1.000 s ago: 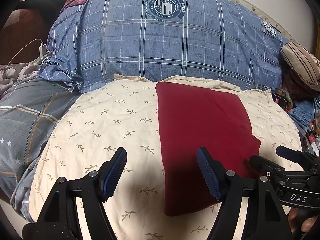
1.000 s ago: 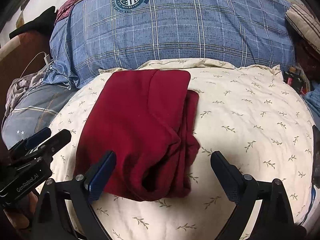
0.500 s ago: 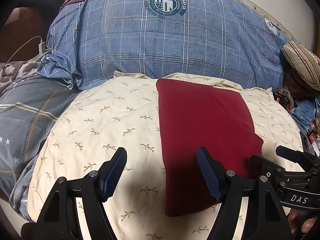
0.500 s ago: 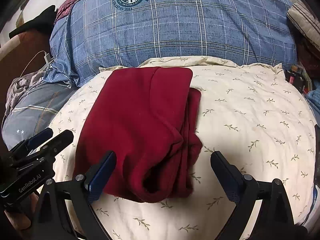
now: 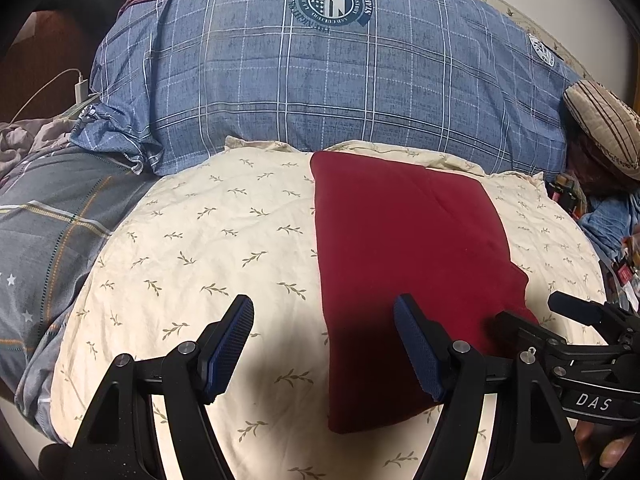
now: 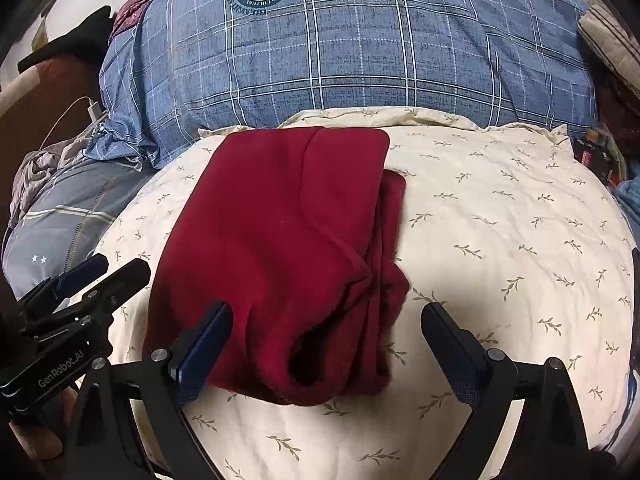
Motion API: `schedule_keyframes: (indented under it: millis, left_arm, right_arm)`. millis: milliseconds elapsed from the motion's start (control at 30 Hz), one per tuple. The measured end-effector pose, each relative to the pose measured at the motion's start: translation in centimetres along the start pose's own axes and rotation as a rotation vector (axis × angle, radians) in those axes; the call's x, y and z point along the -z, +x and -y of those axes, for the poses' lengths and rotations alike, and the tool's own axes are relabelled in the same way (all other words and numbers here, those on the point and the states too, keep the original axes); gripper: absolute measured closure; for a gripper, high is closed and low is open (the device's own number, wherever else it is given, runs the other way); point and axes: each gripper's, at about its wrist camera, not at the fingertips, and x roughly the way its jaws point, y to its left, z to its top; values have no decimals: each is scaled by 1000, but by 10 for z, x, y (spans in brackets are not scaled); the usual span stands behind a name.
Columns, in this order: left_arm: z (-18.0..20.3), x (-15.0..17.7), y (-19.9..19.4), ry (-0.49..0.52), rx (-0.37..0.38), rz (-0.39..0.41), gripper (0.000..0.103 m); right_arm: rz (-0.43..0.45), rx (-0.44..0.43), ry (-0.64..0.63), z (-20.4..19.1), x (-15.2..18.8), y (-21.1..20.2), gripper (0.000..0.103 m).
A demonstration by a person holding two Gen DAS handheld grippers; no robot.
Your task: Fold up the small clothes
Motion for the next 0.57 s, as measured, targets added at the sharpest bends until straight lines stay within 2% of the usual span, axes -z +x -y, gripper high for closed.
schedule_keyframes:
  millis: [367,567]
  left_arm:
    - [-4,1,7,-9,21,-7,31]
    - [-36,-10,19,-105,83,-31,31]
  right_arm:
    - [-8,-5,0,0,1,5,7]
    - [19,26,43,24,-14,7,7]
